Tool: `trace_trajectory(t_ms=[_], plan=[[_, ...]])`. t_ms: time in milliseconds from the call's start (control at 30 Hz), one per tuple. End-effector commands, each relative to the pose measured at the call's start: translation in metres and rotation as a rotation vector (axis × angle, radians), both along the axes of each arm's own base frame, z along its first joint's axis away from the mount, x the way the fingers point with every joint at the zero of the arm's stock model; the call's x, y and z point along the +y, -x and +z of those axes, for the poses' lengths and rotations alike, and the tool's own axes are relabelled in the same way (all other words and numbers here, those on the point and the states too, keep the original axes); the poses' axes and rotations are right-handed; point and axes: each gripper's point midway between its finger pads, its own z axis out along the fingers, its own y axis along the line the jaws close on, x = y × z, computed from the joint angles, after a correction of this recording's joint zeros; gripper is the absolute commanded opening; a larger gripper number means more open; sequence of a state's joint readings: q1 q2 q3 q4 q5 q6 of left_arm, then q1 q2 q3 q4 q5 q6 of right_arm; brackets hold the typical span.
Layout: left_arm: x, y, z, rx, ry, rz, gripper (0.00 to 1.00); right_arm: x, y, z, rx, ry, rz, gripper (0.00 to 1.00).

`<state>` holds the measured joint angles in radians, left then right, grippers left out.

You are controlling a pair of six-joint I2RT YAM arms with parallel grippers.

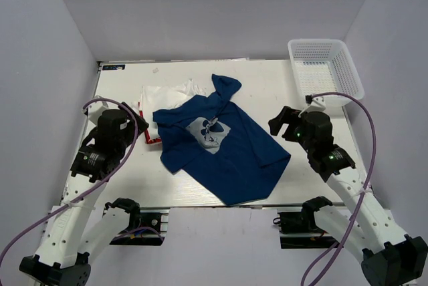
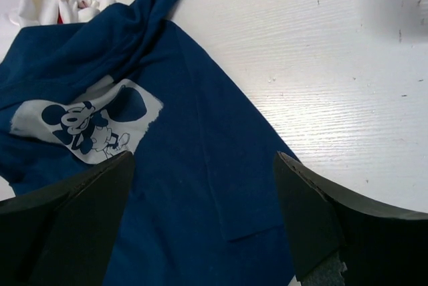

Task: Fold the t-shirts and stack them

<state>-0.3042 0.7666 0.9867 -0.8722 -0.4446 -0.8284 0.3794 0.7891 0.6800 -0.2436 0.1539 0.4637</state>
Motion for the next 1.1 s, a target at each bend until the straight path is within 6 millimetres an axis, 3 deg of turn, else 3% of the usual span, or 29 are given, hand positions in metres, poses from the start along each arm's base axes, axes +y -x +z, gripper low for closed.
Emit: trace_trajectory(t_ms=[0,100,133,167,200,267,300,367,400,433,467,500,533,600,633,700,867,967,1000,1033,1067], plan=[[-0.002,-0.001,0.013,-0.028,0.009,-0.013,1.00,0.005,-0.006,0.017,-0.029,-0.006,0.024,0.90],[-0.007,-0.003,0.003,-0.017,0.018,-0.032,1.00,0.028,-0.005,0.015,-0.038,-0.017,0.156,0.90],[-0.008,-0.004,0.000,-0.016,0.018,-0.032,1.00,0.041,-0.006,0.016,-0.059,-0.043,0.223,0.90],[-0.009,-0.003,0.000,-0.023,0.026,-0.040,1.00,0.066,0.009,0.019,-0.070,-0.082,0.396,0.90],[-0.009,-0.004,-0.003,-0.022,0.025,-0.040,1.00,0.076,0.013,0.011,-0.057,-0.099,0.455,0.90],[-0.012,-0.004,-0.007,-0.017,0.032,-0.051,1.00,0.103,0.018,0.022,-0.088,-0.146,0.586,0.90],[-0.013,-0.007,-0.007,-0.017,0.032,-0.052,1.00,0.119,0.018,-0.004,0.003,-0.130,0.621,0.90],[-0.018,-0.009,-0.015,0.000,0.034,-0.080,1.00,0.132,0.005,-0.018,0.055,-0.094,0.610,0.90],[-0.019,-0.010,-0.017,0.010,0.032,-0.080,1.00,0.135,-0.002,-0.043,0.127,-0.054,0.586,0.90],[-0.019,-0.012,-0.016,0.002,0.034,-0.080,1.00,0.151,0.004,-0.068,0.198,-0.015,0.624,0.90],[-0.021,-0.012,-0.022,0.022,0.034,-0.087,1.00,0.164,-0.007,-0.054,0.164,-0.013,0.637,0.90],[-0.021,-0.013,-0.025,0.032,0.031,-0.087,1.00,0.164,-0.007,-0.067,0.218,0.024,0.622,0.90],[-0.021,-0.013,-0.025,0.033,0.031,-0.087,1.00,0.179,-0.004,-0.092,0.290,0.054,0.648,0.90],[-0.024,-0.015,-0.026,0.036,0.036,-0.094,1.00,0.191,-0.012,-0.098,0.290,0.056,0.645,0.90],[-0.024,-0.018,-0.026,0.036,0.036,-0.094,1.00,0.199,-0.011,-0.121,0.345,0.063,0.649,0.90],[-0.027,-0.019,-0.028,0.034,0.036,-0.109,1.00,0.218,-0.015,-0.130,0.351,0.031,0.682,0.90],[-0.031,-0.025,-0.026,0.036,0.034,-0.125,1.00,0.217,-0.015,-0.166,0.468,0.025,0.612,0.90],[-0.032,-0.029,-0.029,0.045,0.032,-0.125,1.00,0.183,0.001,-0.193,0.541,0.064,0.501,0.90],[-0.035,-0.034,-0.028,0.035,0.040,-0.134,1.00,0.173,-0.003,-0.184,0.523,0.053,0.432,0.90],[-0.038,-0.036,-0.028,0.036,0.040,-0.149,1.00,0.149,0.020,-0.207,0.592,0.089,0.387,0.90],[-0.039,-0.039,-0.031,0.045,0.038,-0.149,1.00,0.133,0.020,-0.212,0.598,0.110,0.318,0.90]])
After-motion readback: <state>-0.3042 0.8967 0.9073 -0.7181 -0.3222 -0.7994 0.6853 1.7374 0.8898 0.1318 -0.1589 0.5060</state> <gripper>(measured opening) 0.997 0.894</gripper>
